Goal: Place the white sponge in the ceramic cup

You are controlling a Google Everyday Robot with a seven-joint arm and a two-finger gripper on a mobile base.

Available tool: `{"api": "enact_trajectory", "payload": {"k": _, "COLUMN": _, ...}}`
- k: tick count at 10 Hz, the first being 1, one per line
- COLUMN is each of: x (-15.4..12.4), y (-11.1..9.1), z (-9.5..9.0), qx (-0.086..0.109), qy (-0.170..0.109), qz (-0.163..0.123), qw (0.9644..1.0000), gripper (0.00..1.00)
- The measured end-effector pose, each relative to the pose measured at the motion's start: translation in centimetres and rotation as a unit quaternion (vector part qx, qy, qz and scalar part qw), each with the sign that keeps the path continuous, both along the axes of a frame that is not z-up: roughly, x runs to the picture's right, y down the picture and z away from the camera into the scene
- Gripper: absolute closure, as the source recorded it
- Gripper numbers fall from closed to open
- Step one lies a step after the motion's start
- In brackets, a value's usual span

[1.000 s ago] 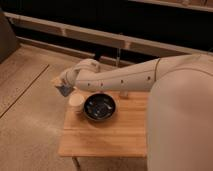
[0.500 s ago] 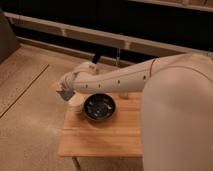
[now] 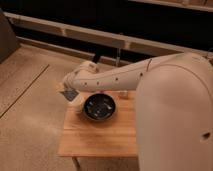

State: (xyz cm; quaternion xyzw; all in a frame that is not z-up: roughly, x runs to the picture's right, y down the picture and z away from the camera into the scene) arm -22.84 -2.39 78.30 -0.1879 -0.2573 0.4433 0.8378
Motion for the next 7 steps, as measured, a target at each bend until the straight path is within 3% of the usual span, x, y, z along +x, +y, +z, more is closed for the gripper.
{"api": "enact_trajectory", "payload": {"k": 4, "x": 0.6, "y": 0.4, "z": 1.6, "qx": -0.021, "qy": 0.002, "qz": 0.014, "qw": 0.9997, "gripper": 0.82}}
{"api": "enact_trajectory", "payload": {"k": 7, "x": 0.9, "y": 0.0, "z": 2.0, "qx": -0.024, "qy": 0.002, "qz": 0.017, "qw": 0.9996, "gripper": 0.82}}
